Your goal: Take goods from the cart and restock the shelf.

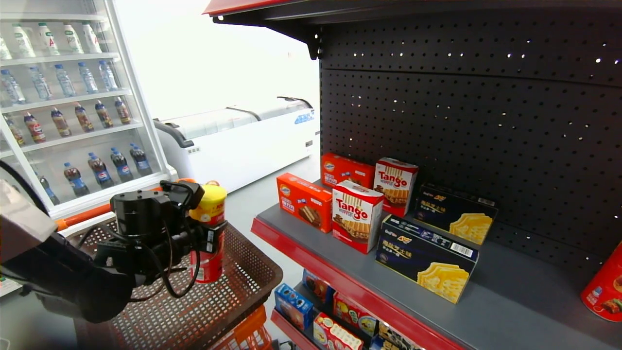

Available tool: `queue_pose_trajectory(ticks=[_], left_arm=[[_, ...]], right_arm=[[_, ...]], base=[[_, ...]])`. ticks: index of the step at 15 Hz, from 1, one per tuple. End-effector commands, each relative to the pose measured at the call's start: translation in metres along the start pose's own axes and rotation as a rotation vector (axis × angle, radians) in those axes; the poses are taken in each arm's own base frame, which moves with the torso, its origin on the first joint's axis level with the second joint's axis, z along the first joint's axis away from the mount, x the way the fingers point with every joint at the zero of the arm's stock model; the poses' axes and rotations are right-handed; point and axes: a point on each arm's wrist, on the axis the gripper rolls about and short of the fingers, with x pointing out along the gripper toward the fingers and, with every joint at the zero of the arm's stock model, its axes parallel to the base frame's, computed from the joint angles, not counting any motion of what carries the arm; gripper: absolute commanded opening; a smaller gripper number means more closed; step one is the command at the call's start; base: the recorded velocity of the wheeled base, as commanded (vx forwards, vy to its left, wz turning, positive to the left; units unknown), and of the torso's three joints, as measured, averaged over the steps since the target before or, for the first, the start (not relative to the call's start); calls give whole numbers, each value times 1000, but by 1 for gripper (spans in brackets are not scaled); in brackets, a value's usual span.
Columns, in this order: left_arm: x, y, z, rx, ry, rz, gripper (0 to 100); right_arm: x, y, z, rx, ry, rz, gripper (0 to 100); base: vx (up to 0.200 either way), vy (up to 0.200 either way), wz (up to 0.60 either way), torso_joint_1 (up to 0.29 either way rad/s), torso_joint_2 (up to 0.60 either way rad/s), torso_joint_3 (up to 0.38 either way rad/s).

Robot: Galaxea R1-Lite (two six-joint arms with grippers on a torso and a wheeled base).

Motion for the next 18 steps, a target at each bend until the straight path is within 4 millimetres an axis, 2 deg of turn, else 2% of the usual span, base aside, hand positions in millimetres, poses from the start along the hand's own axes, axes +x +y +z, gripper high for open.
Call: queue_pose_trajectory(ticks=[1,2,8,12,14,15,16,18], left_arm=[[-13,1,29,2,-95,-8,0],[-21,1,41,4,-88,-41,0],[-68,-7,67,14,-116,-117,0],[-80,-8,76,17,-156,-117,0],[-103,-15,84,25,-199,-146,0],[-108,-17,84,27,-199,-154,0],[-125,-23,85,36,-190,-175,0],[-143,-31,87,50,-164,-196,0]], right_arm=[[0,0,0,0,1,1,100],[0,0,0,0,0,1,100],[0,0,0,0,1,1,100],[0,0,0,0,1,1,100],[0,0,0,0,1,1,100],[0,0,0,0,0,1,100],[0,0,0,0,1,1,100],[0,0,0,0,0,1,100]], base=[[0,0,0,0,0,0],[0,0,0,0,0,0],[0,0,0,0,0,0],[0,0,0,0,0,0],[0,0,0,0,0,0],[0,0,0,0,0,0],[0,0,0,0,0,0],[0,0,0,0,0,0]])
